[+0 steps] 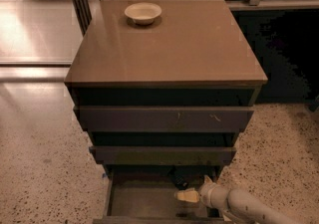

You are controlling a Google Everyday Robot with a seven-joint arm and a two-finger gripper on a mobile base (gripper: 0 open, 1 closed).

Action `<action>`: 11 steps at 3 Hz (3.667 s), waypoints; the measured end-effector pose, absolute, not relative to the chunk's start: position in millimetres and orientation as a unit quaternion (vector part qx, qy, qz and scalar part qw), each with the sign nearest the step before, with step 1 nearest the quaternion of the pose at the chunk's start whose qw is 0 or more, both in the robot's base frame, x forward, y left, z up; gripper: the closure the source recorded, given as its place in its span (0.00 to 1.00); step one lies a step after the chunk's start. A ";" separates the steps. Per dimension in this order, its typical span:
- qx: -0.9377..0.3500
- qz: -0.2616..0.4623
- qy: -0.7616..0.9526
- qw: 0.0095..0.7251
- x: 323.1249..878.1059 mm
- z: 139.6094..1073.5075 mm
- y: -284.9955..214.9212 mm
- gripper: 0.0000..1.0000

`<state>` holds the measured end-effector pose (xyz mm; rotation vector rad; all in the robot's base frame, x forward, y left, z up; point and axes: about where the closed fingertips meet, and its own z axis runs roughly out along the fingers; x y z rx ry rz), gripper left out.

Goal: Pick rxbar chocolate from bottom drawer and place on counter

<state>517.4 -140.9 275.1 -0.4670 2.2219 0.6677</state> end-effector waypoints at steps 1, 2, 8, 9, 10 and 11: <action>-0.182 0.265 0.869 0.376 511.3 275.8 -138.2 0.00; -0.194 0.249 0.869 0.382 520.3 261.5 -135.8 0.00; -0.246 0.142 0.863 0.419 595.9 162.6 -98.1 0.00; -0.250 0.133 0.866 0.411 596.7 148.7 -91.1 0.00; -0.252 0.127 0.874 0.397 592.2 133.5 -89.3 0.00; -0.249 0.124 0.884 0.377 586.7 115.5 -91.1 0.00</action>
Offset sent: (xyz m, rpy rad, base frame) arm 0.0437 0.0114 -0.0749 -0.1812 -0.1174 0.0259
